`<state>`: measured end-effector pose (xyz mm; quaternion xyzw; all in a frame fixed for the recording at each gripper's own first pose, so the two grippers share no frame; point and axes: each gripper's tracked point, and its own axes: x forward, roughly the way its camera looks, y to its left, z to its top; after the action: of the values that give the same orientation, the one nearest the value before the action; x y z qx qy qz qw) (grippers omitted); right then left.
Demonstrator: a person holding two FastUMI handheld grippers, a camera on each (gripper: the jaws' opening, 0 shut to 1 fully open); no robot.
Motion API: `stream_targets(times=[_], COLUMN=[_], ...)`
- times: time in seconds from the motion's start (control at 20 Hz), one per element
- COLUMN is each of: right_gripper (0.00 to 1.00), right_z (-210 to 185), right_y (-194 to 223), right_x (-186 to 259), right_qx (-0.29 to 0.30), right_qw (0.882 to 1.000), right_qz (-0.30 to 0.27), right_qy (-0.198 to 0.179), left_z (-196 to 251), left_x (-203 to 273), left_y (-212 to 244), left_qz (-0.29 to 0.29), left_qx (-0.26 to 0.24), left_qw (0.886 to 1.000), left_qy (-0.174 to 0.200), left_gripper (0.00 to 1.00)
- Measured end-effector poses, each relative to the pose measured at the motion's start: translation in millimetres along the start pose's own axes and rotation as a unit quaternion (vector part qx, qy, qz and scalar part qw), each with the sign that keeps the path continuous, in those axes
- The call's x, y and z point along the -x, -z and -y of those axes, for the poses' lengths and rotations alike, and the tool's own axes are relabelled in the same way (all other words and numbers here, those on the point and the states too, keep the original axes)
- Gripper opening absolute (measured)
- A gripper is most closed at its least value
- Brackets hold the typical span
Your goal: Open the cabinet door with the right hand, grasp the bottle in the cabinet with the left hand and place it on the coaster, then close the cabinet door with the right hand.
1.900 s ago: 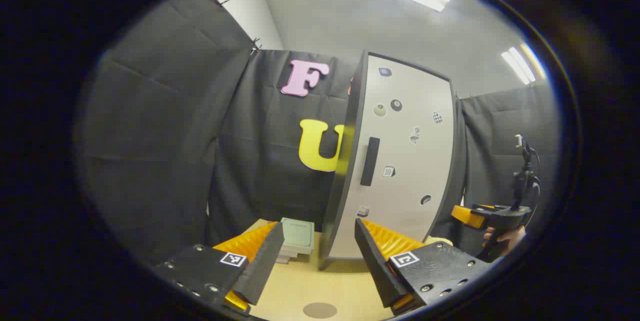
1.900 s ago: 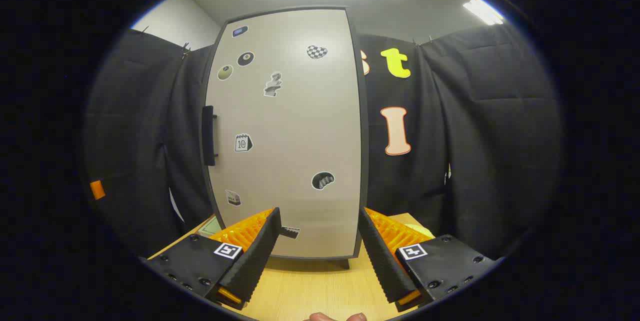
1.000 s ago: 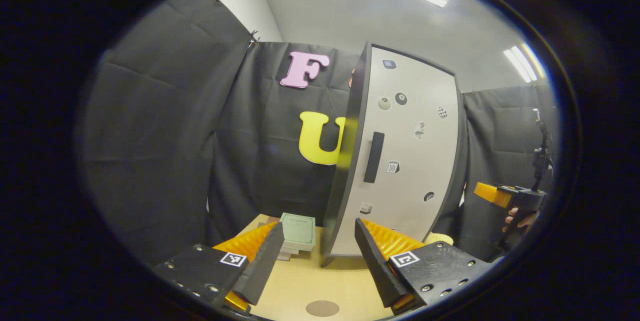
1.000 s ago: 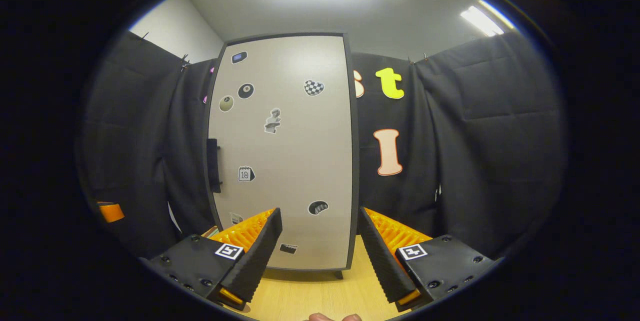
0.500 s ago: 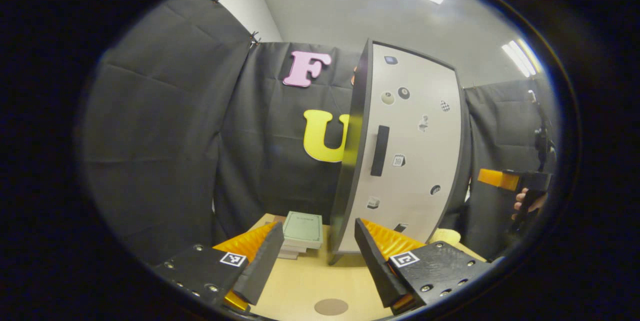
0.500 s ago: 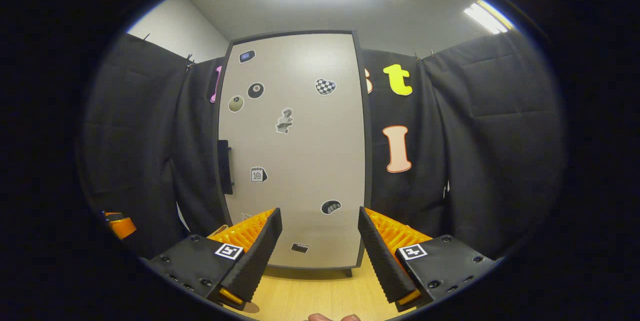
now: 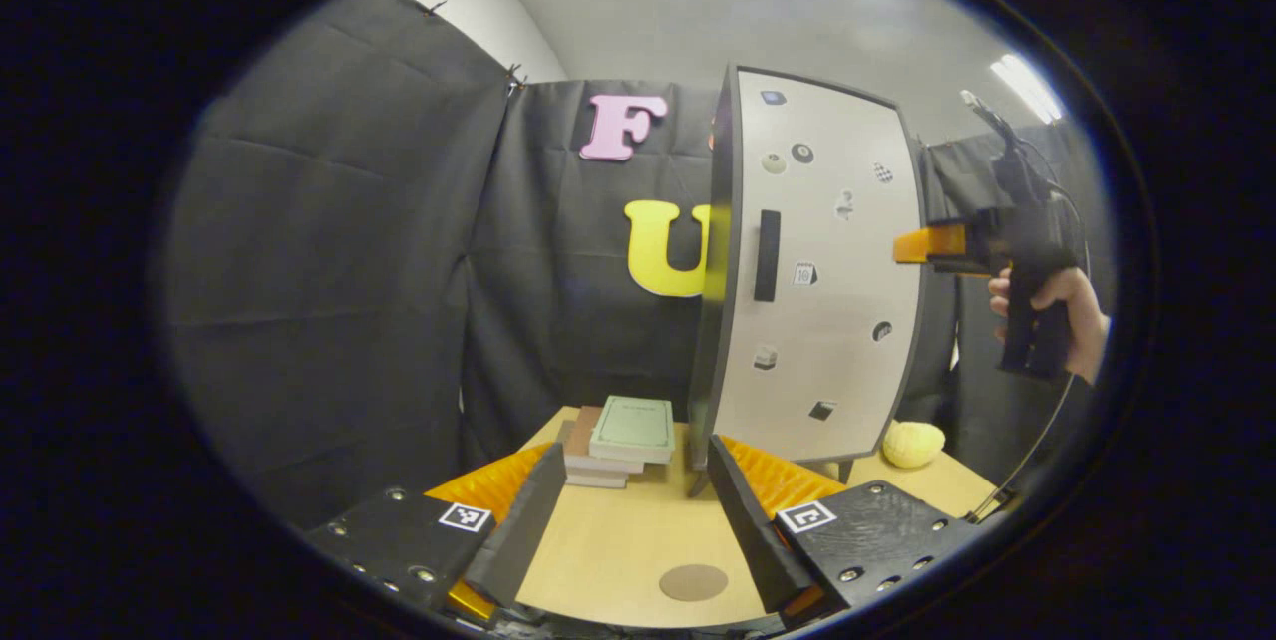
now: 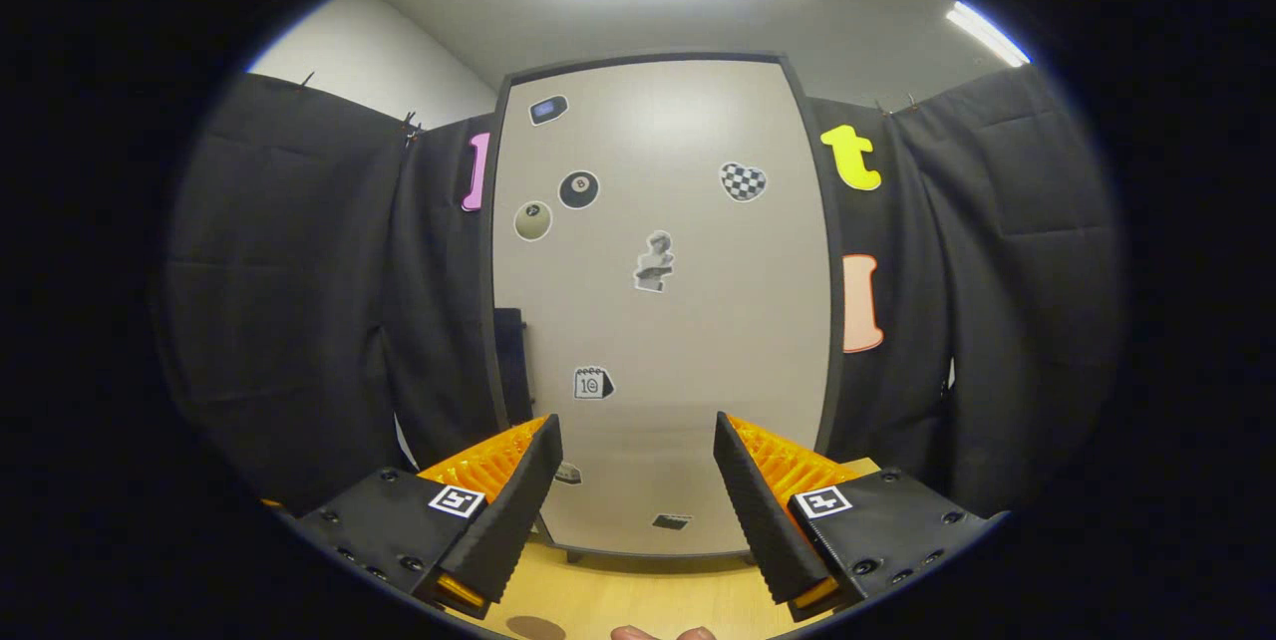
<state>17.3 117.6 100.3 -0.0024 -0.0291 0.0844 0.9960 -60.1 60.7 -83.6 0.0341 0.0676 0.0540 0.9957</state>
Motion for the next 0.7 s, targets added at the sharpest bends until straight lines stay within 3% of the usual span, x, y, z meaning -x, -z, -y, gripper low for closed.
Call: stream_targets(times=[0.35, 0.7], right_gripper=[0.97, 0.97], right_z=[-76, -105], right_y=[-14, 5], right_x=[-71, -143], right_qx=[0.017, 0.045], right_qw=[0.999, 0.998], right_qz=[-0.007, -0.047], right_qy=[-0.036, -0.002], left_z=[-40, -100], left_x=[44, 85], left_y=[39, 69], left_qz=[-0.028, -0.047], left_qx=[0.026, 0.081], left_qw=[0.997, 0.986], left_qy=[-0.064, -0.139], left_gripper=[0.88, 0.86])
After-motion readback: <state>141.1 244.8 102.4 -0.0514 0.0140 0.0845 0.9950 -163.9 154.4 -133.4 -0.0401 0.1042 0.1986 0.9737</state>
